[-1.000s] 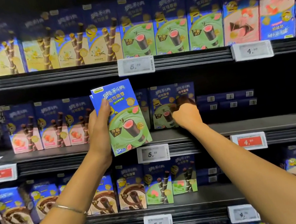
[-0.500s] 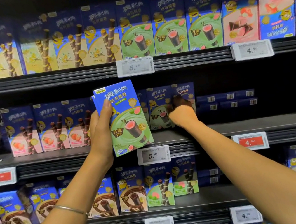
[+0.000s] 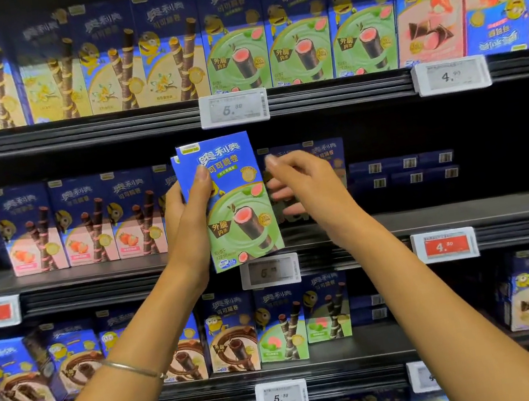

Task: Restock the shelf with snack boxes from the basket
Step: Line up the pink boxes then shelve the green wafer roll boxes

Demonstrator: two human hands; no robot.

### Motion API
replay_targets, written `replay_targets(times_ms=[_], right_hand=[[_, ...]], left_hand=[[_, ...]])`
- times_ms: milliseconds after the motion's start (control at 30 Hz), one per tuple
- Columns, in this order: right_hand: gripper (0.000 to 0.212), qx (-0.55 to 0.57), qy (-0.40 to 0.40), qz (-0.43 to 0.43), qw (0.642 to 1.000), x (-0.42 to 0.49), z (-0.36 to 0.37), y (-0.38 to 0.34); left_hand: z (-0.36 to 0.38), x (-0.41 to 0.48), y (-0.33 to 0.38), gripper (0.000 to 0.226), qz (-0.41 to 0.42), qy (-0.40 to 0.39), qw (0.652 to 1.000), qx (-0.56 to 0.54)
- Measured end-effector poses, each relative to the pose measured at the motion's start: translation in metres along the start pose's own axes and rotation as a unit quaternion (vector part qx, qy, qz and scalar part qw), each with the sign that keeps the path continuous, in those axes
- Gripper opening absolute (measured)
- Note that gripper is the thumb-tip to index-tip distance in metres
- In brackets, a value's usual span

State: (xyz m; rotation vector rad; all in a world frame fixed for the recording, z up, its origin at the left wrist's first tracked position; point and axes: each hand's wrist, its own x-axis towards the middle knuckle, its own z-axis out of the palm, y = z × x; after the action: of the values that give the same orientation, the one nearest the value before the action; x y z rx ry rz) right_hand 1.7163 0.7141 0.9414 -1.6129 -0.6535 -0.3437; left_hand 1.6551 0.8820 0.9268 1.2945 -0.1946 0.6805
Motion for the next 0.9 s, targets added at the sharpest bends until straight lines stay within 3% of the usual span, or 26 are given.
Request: replay_targets(times_ms=[133,333,467,567,700,800,900], right_hand=[[0.034,-0.122,-0.008,-0.025,0.992,-0.022,0.010,-0.011],[0.030,-0.057,-0.023,0.010,0.998,-0.031,0.001,-0.016],[0.029,0.000,-0.019,0.045,0.999,-0.031,-0.009,-0.013],[0.028,0.016,-0.007,0.067,0.998,-0.028,-0.027,-0.004],[0.030,0.016,0.056,0.100,0.993,-0.015,-0.058,0.015],[0.028,-0.042,0.120,0.114,0.985,0.002,-0.076,0.031],[0.030,-0.111,0.160,0.133,0.972,0.020,-0.086,0.045]], left_hand=[[0.010,0.000,-0.002,0.076,0.008,-0.007,1.000,-0.003],[0.015,-0.002,-0.004,0.090,-0.007,-0.005,1.000,-0.002],[0.013,0.003,-0.015,0.054,0.012,0.055,0.998,0.040],[0.007,0.010,-0.020,0.046,0.039,0.083,0.992,0.091],[-0.007,0.022,-0.023,0.042,0.063,0.110,0.986,0.105],[-0.010,0.024,-0.023,0.048,0.038,0.121,0.988,0.091],[-0.005,0.023,-0.023,0.038,0.028,0.126,0.988,0.086]])
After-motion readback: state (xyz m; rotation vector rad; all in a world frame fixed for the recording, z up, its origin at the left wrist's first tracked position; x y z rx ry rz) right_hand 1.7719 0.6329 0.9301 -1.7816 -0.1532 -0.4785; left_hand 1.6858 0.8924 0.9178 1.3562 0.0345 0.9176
